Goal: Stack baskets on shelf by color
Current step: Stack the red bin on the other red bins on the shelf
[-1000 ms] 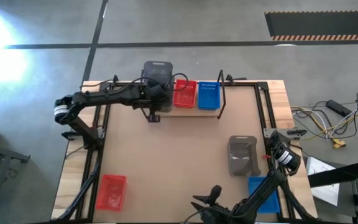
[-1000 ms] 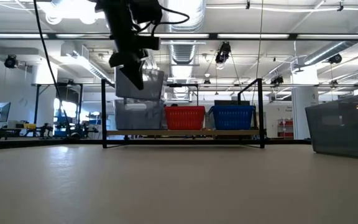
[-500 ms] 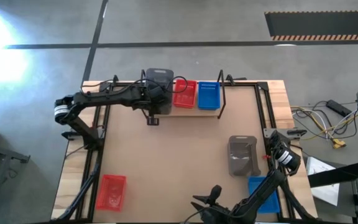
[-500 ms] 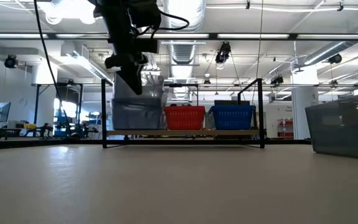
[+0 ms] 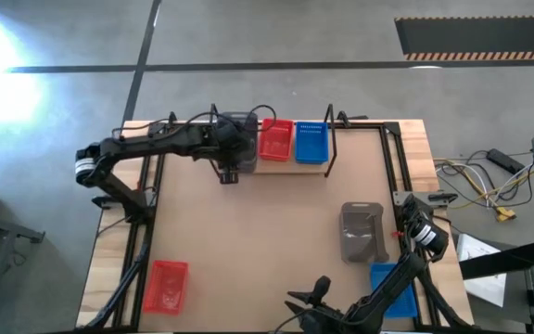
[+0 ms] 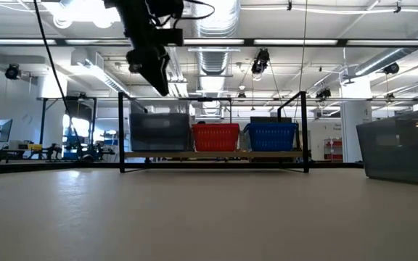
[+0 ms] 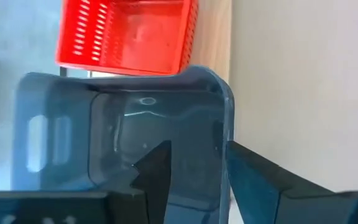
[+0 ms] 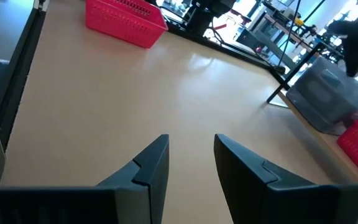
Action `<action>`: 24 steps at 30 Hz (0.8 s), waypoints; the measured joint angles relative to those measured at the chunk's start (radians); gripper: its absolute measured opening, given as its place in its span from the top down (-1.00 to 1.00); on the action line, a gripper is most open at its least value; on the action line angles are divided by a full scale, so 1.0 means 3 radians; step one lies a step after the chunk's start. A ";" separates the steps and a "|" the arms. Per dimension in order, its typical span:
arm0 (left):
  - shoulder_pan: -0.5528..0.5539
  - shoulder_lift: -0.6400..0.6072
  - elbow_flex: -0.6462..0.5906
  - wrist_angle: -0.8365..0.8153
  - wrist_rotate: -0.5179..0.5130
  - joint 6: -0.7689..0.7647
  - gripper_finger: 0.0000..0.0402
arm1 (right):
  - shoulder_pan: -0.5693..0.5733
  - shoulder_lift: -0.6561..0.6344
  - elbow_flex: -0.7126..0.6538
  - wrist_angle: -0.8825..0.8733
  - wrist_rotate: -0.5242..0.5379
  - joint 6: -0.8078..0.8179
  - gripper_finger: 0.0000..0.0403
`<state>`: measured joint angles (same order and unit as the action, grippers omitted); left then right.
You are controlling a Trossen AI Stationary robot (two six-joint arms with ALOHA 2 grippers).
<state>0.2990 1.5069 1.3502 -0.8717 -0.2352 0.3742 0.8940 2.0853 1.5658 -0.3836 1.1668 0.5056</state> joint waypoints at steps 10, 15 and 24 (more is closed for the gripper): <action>-0.0725 -0.0560 -0.0094 -0.0445 -0.0164 -0.0584 0.31 | 0.0000 0.0000 -0.0050 -0.0002 0.0001 0.0069 0.40; -0.1763 -0.0784 -0.0218 -0.0682 -0.0479 -0.1160 0.31 | 0.0008 0.0000 -0.0058 -0.0002 0.0001 0.0067 0.40; -0.3955 -0.0444 -0.0332 -0.0789 -0.0546 -0.2782 0.31 | 0.0014 0.0000 -0.0071 -0.0009 0.0006 0.0049 0.40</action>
<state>-0.8876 1.3738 1.2507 -1.1084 -0.3989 -0.4604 0.8982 2.0853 1.5446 -0.3862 1.1684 0.5202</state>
